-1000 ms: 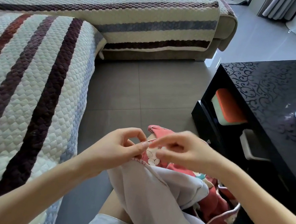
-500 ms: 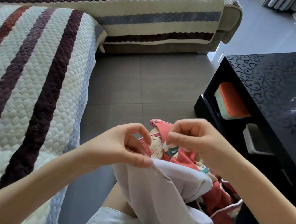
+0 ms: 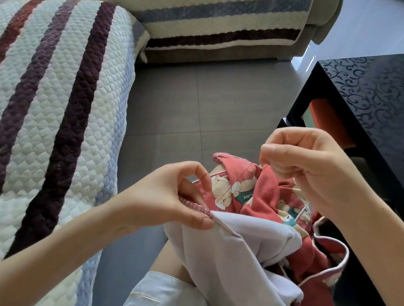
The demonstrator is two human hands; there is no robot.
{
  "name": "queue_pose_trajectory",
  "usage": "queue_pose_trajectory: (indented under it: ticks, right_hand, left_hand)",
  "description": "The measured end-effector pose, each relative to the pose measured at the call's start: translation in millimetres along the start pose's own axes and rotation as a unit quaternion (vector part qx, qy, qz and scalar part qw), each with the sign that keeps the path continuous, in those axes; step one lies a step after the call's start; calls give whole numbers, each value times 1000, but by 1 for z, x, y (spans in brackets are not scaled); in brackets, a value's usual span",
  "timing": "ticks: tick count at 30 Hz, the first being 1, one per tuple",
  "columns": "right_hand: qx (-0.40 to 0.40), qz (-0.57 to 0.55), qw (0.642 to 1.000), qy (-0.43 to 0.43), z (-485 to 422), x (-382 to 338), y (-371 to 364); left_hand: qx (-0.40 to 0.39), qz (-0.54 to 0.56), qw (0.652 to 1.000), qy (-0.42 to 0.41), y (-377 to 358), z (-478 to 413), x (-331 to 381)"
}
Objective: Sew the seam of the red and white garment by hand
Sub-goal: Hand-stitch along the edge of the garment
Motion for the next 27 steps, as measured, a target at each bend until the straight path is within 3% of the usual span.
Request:
queue_pose_trajectory:
  ticks: [8,11,14,19,27]
  right_hand:
    - [86,22,996,31,-2,3,-2]
    - [58,112,992,15,3,15,-8]
    - [-1,130,991,8,15,35,-21]
    - [-20,231,971,56,32,64,-34]
    - [-30,216,973,79,33,68,-37]
  left_hand:
    - [-10,7,1000,-2,-6,-1,-5]
    - [-5,24,1000,7,-2,-2,-9]
    - [-5,42,999,19,2,-6,-12]
    - [-12,47,998,29,6,-13,-14]
    - [-22,52,998,28,5,-13,-13]
Point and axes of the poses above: each hand's wrist, its own z-axis away from the middle knuckle, its own y-axis out of the back of the hand, x = y × z, the point moved 4 cm from there along -z, towards the middle knuckle
